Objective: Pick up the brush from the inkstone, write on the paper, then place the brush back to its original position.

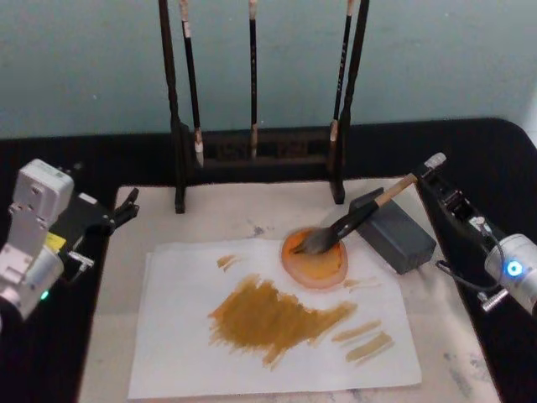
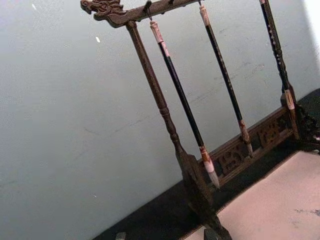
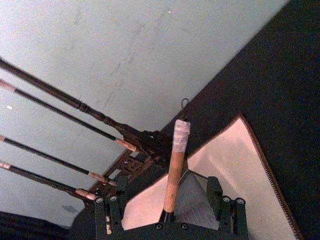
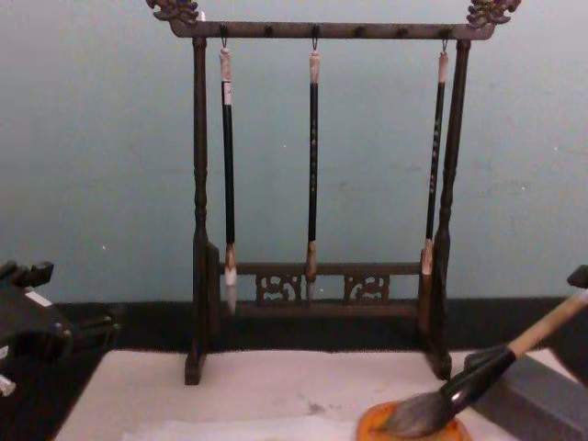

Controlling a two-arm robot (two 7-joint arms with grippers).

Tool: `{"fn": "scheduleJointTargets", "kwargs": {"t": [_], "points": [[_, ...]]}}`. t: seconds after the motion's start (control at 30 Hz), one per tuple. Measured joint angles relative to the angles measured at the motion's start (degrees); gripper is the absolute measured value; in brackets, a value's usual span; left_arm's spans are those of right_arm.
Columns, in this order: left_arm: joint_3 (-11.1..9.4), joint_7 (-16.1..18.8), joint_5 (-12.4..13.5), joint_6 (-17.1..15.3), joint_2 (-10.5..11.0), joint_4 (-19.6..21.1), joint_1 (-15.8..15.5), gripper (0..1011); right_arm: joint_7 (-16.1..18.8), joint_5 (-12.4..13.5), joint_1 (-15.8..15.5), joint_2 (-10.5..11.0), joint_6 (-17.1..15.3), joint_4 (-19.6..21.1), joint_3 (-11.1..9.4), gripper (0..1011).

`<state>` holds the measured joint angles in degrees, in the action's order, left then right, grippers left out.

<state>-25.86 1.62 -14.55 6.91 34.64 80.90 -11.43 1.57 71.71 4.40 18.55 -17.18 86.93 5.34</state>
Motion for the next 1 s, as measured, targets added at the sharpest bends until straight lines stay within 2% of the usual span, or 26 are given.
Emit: {"fn": "scheduleJointTargets", "kwargs": {"t": [0.03,0.07,0.17,0.27,0.33,0.37,0.4,0.43,0.47,0.5,0.6,0.63,0.7,0.73,0.8,0.83,0.9,1.0], "points": [[0.0,0.0,0.0,0.0,0.0,0.0,0.0,1010,-0.25,-1.13,-0.87,0.52,0.98,1.49,0.43,1000],[0.0,0.0,0.0,0.0,0.0,0.0,0.0,1010,-0.25,-1.13,-0.87,0.52,0.98,1.49,0.43,1000],[0.0,0.0,0.0,0.0,0.0,0.0,0.0,1010,-1.16,-5.32,-2.81,2.21,4.14,5.11,2.04,1000],[0.0,0.0,0.0,0.0,0.0,0.0,0.0,1010,-1.84,-8.62,-3.63,3.46,6.16,7.02,3.42,1000],[0.0,0.0,0.0,0.0,0.0,0.0,0.0,1010,-2.59,-12.29,-4.01,4.59,8.11,8.28,4.95,1000],[0.0,0.0,0.0,0.0,0.0,0.0,0.0,1010,-3.34,-15.45,-4.07,5.41,9.51,8.81,6.1,1000],[0.0,0.0,0.0,0.0,0.0,0.0,0.0,1010,-3.34,-15.45,-4.07,5.41,9.51,8.81,6.1,1000],[0.0,0.0,0.0,0.0,0.0,0.0,0.0,1010,-4.16,-18.97,-4.04,5.88,10.68,9.08,7.11,1000],[0.0,0.0,0.0,0.0,0.0,0.0,0.0,1010,-4.58,-20.51,-3.99,6.07,11.15,9.09,7.59,1000],[0.0,0.0,0.0,0.0,0.0,0.0,0.0,1009,-5.62,-23.98,-3.75,6.37,12.05,9.07,8.54,1000],[0.0,0.0,0.0,0.0,0.0,0.0,0.0,1010,-7.1,-28.92,-3.27,6.77,13.26,8.6,10.13,1000],[0.0,0.0,0.0,0.0,0.0,0.0,0.0,1009,-8.18,-32.27,-2.95,7.02,14.02,8.2,11.14,1000],[0.0,0.0,0.0,0.0,0.0,0.0,0.0,1010,-9.34,-35.59,-2.61,7.18,14.63,7.71,12.13,1000],[0.0,0.0,0.0,0.0,0.0,0.0,0.0,1010,-10.49,-38.64,-2.3,7.26,15.15,7.14,13.12,1000],[0.0,0.0,0.0,0.0,0.0,0.0,0.0,1009,-12.03,-42.43,-1.96,7.21,15.77,6.36,14.3,1000],[0.0,0.0,0.0,0.0,0.0,0.0,0.0,1010,-12.03,-42.43,-1.96,7.21,15.77,6.36,14.3,1000],[0.0,0.0,0.0,0.0,0.0,0.0,0.0,1010,-14.2,-47.3,-1.57,6.88,16.55,5.29,15.72,1000],[0.0,0.0,0.0,0.0,0.0,0.0,0.0,1010,-15.72,-50.62,-1.32,6.59,17.13,4.38,16.62,1000]]}}
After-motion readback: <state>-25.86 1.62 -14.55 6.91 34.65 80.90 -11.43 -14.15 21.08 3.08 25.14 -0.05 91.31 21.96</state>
